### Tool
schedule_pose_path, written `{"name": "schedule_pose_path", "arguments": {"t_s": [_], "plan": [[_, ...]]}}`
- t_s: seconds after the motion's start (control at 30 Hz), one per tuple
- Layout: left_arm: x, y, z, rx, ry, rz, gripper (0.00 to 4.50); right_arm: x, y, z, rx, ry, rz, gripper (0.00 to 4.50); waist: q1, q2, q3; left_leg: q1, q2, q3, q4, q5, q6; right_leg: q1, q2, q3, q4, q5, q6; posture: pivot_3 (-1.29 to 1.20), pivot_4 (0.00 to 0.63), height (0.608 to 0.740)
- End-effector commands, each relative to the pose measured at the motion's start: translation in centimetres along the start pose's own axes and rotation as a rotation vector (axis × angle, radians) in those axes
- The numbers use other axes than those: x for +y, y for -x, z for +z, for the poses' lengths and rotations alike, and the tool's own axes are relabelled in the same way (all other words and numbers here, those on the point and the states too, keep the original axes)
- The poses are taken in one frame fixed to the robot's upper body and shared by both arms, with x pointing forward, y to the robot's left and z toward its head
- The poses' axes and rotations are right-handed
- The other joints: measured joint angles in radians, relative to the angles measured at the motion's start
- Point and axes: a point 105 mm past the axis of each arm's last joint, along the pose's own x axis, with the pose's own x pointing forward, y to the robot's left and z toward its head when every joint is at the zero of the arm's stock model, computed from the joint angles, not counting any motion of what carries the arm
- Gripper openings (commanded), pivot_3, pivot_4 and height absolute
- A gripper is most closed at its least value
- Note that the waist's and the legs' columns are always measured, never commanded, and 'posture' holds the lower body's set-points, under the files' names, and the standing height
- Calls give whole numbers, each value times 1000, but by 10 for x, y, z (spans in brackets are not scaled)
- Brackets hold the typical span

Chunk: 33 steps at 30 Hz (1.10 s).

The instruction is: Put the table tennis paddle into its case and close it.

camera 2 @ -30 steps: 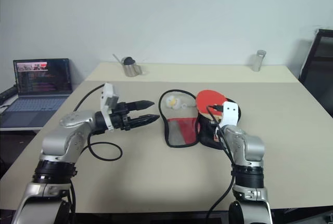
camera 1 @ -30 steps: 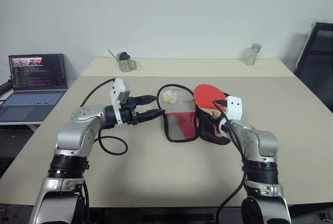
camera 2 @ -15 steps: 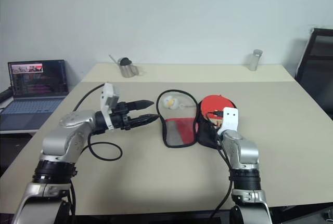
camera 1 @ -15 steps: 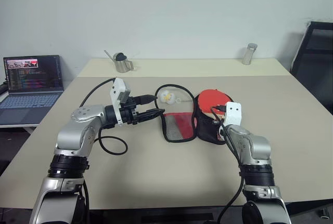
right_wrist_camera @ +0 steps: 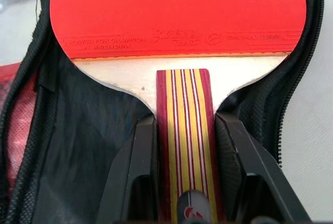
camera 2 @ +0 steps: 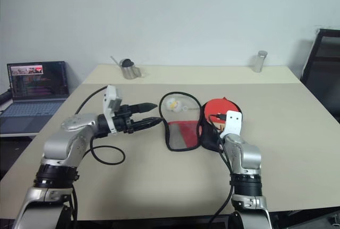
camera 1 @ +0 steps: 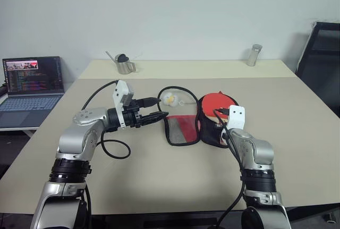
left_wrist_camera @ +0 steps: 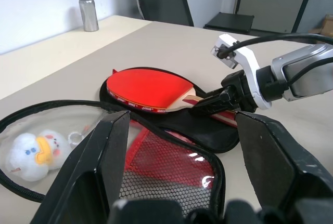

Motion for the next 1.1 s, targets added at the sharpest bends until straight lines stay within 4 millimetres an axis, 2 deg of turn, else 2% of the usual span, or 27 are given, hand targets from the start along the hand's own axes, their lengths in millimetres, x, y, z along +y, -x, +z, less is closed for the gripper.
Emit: {"name": "schedule_pose_path", "arguments": {"t_s": [0.03,0.27,0.57,1.1], "plan": [[-3,0,11,-24,-56,-4,3473,3,2,1,-12,-40,9,1450,0,0,0,0,0,0,0,0,0,0,0,0,0,0,0,0,150,740],[-4,0,9,-23,-53,0,3473,8,5,14,-66,-43,10,1450,0,0,0,0,0,0,0,0,0,0,0,0,0,0,0,0,150,740],[-4,-1,7,-23,-51,6,3473,15,8,8,-64,15,61,1450,-2,0,0,0,0,0,-1,0,0,0,0,0,0,0,0,0,150,740],[-5,-1,4,-17,-50,8,3473,-1,3,14,-88,25,-34,1450,-2,0,0,0,0,0,-1,0,0,0,0,0,-1,0,0,0,150,740]]}}
